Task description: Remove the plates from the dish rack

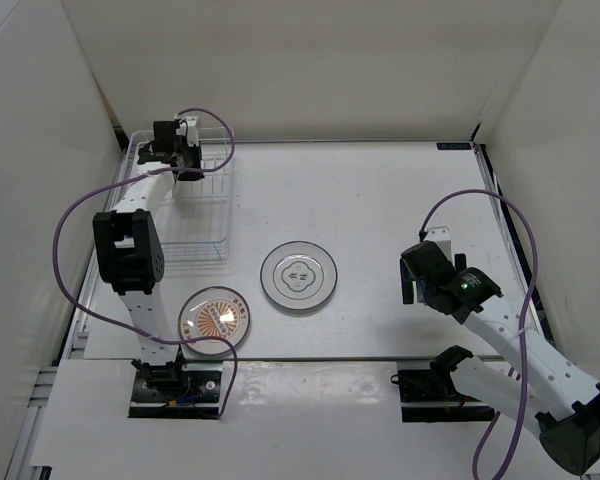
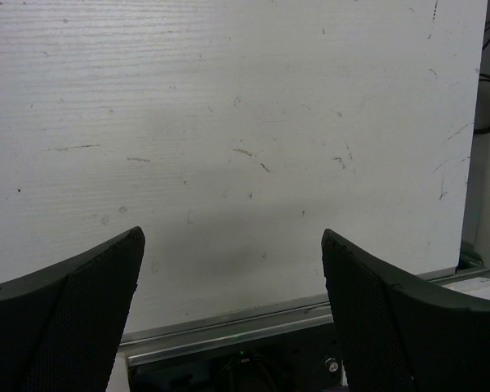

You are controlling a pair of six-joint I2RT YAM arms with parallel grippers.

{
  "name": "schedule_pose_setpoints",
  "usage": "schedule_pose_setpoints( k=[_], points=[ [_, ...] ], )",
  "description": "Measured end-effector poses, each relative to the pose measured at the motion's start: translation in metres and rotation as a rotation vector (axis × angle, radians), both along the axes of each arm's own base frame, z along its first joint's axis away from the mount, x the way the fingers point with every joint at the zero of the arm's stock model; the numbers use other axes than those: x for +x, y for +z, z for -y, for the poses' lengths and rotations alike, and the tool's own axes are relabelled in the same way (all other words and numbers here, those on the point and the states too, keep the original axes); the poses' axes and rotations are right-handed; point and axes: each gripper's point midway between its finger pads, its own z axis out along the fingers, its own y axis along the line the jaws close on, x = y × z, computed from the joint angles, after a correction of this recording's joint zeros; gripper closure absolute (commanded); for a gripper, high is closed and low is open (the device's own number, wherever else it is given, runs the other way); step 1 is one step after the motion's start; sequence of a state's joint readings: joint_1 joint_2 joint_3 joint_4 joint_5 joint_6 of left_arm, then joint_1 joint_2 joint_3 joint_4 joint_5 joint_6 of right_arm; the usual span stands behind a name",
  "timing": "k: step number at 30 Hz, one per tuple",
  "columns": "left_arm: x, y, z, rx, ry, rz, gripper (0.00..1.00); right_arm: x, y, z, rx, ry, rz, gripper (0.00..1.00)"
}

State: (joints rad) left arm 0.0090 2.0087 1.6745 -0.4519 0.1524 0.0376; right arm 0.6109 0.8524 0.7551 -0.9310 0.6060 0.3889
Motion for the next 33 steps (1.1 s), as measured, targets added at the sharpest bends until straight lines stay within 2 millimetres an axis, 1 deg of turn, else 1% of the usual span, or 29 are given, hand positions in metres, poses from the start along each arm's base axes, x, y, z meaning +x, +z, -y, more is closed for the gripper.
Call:
schedule_pose_setpoints(
  k=[7, 9, 10, 15, 17, 19, 20, 21, 23, 25, 26, 29, 33],
  points=[
    [0.0, 0.007, 0.0, -0.002, 0.001, 0.016, 1.0, 0.0, 0.0, 0.0, 0.001, 0.0, 0.001, 0.1],
    [-0.001, 0.019, 0.0, -0.003, 0.002, 0.038, 1.0, 0.0, 0.0, 0.0, 0.002, 0.0, 0.003, 0.1],
    [-0.001, 0.022, 0.0, -0.003, 0.002, 0.043, 1.0, 0.0, 0.001, 0.0, 0.003, 0.001, 0.004, 0.1],
    [-0.002, 0.056, 0.0, -0.003, 0.002, 0.117, 1.0, 0.002, 0.004, -0.001, 0.017, 0.004, 0.027, 0.1],
    [-0.001, 0.061, 0.001, -0.003, 0.002, 0.13, 1.0, 0.003, 0.005, -0.002, 0.02, 0.004, 0.031, 0.1],
    [-0.001, 0.059, 0.001, -0.004, 0.002, 0.126, 0.92, 0.003, 0.005, -0.002, 0.02, 0.005, 0.032, 0.1],
    [-0.001, 0.057, 0.001, -0.005, 0.0, 0.121, 0.86, 0.003, 0.005, -0.002, 0.02, 0.005, 0.032, 0.1],
    [-0.001, 0.056, 0.001, -0.006, -0.001, 0.118, 0.71, 0.003, 0.005, -0.002, 0.02, 0.006, 0.033, 0.1],
    [-0.001, 0.05, 0.002, -0.01, -0.002, 0.104, 0.51, 0.004, 0.005, -0.002, 0.022, 0.007, 0.036, 0.1],
    [0.0, 0.044, 0.002, -0.009, -0.004, 0.093, 0.26, 0.004, 0.005, -0.002, 0.023, 0.007, 0.037, 0.1],
    [0.0, 0.042, 0.002, -0.011, -0.005, 0.088, 0.2, 0.004, 0.006, -0.002, 0.022, 0.007, 0.038, 0.1],
    [0.0, 0.039, 0.003, -0.014, -0.006, 0.078, 0.15, 0.004, 0.006, -0.002, 0.022, 0.007, 0.038, 0.1],
    [0.0, 0.043, 0.002, -0.008, -0.007, 0.091, 0.15, 0.004, 0.006, -0.002, 0.023, 0.007, 0.039, 0.1]
  ],
)
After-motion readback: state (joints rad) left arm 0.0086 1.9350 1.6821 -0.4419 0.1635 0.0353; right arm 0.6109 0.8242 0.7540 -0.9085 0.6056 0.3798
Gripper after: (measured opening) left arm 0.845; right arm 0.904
